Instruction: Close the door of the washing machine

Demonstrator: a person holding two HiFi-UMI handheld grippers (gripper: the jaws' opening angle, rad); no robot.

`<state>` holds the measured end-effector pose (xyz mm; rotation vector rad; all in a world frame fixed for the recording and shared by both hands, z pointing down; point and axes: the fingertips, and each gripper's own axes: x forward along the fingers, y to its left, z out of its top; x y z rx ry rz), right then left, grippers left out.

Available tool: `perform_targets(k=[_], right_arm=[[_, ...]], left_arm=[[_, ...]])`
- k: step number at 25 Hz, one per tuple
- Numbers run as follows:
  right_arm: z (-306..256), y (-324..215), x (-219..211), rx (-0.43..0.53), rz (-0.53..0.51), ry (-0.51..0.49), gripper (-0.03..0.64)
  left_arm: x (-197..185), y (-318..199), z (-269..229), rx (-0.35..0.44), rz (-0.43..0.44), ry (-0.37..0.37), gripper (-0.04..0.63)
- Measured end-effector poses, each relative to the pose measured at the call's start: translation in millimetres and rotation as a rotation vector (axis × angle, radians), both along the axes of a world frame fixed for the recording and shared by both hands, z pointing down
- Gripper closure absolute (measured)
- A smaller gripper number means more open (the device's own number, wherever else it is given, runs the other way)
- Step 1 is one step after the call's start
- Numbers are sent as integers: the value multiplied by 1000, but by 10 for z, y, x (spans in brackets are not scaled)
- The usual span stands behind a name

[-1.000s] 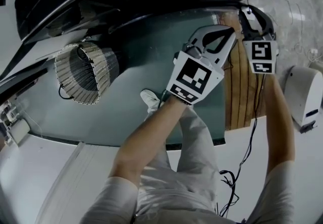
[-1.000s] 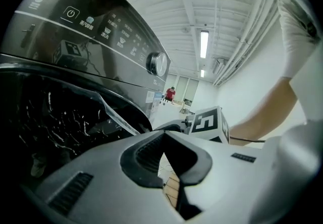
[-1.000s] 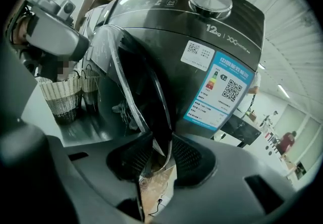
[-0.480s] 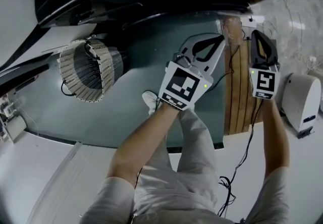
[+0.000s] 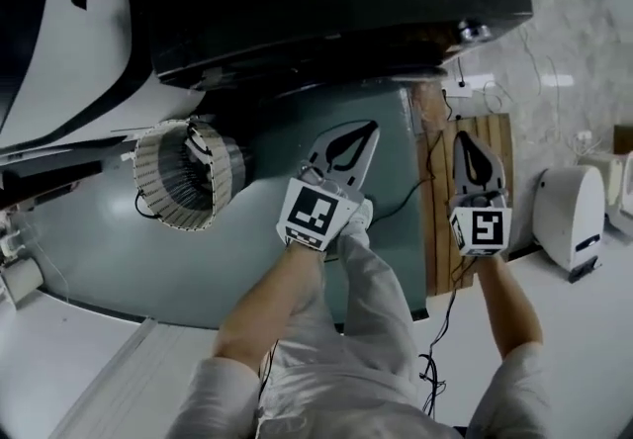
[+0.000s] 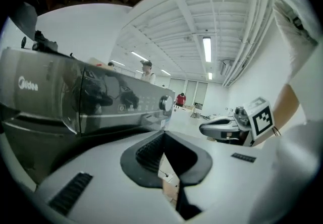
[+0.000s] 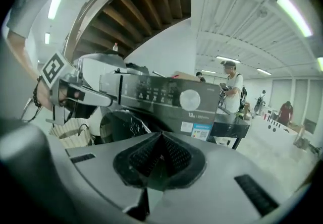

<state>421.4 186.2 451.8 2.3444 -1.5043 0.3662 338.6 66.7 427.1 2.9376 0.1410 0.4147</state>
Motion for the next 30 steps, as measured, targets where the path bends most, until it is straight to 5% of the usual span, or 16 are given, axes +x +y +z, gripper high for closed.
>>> perform_targets(k=[16, 30], right_arm=[[-2740, 291, -502, 235, 69, -33, 606], [-3921, 636, -949, 334, 64, 107, 606]], left_arm=[[-1095, -180, -2314, 55, -98, 85, 592], [-1946, -630, -3606, 139, -267, 253, 592]])
